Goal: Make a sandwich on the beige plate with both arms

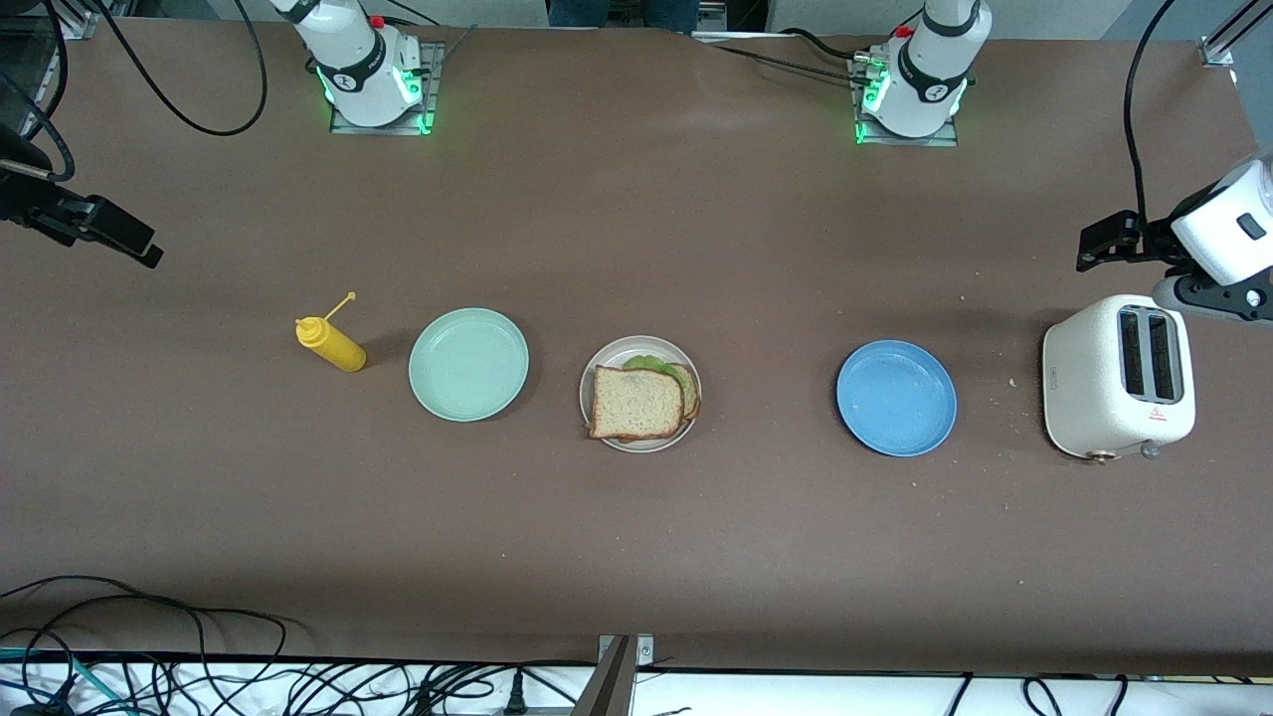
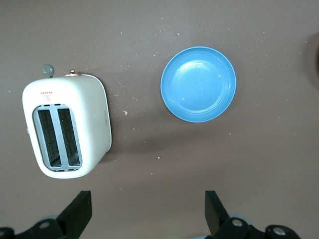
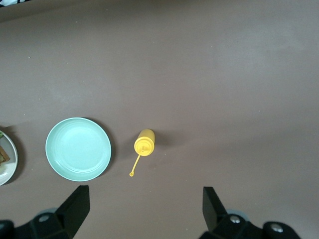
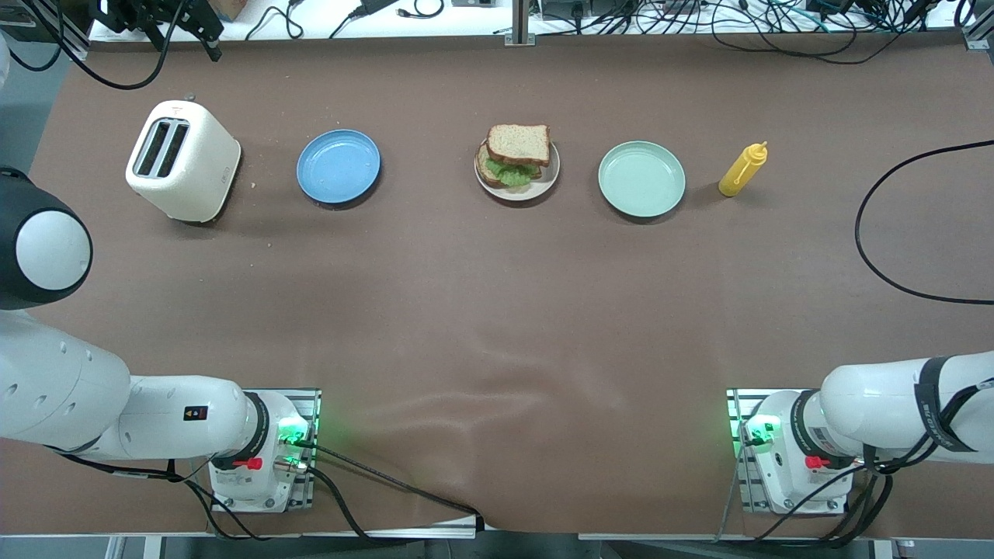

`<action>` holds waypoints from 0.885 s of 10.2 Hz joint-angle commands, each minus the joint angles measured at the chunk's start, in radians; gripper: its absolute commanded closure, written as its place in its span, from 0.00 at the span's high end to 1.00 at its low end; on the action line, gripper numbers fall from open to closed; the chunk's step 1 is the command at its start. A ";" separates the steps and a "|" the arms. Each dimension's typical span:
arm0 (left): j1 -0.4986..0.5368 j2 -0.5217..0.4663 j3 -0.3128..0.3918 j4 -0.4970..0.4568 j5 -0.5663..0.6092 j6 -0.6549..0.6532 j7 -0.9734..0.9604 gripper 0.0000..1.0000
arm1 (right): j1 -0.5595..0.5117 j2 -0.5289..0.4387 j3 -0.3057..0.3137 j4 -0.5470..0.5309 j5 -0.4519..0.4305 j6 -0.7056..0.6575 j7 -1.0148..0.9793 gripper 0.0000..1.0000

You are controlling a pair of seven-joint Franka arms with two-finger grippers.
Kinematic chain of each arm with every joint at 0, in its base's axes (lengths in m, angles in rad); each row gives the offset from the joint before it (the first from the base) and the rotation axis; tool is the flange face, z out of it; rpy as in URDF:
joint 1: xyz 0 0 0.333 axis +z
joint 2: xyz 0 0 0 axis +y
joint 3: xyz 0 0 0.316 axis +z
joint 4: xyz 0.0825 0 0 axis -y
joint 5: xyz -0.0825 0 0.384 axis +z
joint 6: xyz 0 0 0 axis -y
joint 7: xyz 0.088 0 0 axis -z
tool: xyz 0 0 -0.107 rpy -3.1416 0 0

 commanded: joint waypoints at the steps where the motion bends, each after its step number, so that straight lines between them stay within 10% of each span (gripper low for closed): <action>1: -0.019 -0.005 0.014 0.021 0.019 -0.012 0.008 1.00 | -0.014 0.008 0.003 0.022 0.019 -0.001 -0.017 1.00; 9: -0.028 -0.004 0.014 0.050 -0.040 -0.016 0.017 1.00 | -0.014 0.008 -0.002 0.020 0.019 0.005 -0.051 1.00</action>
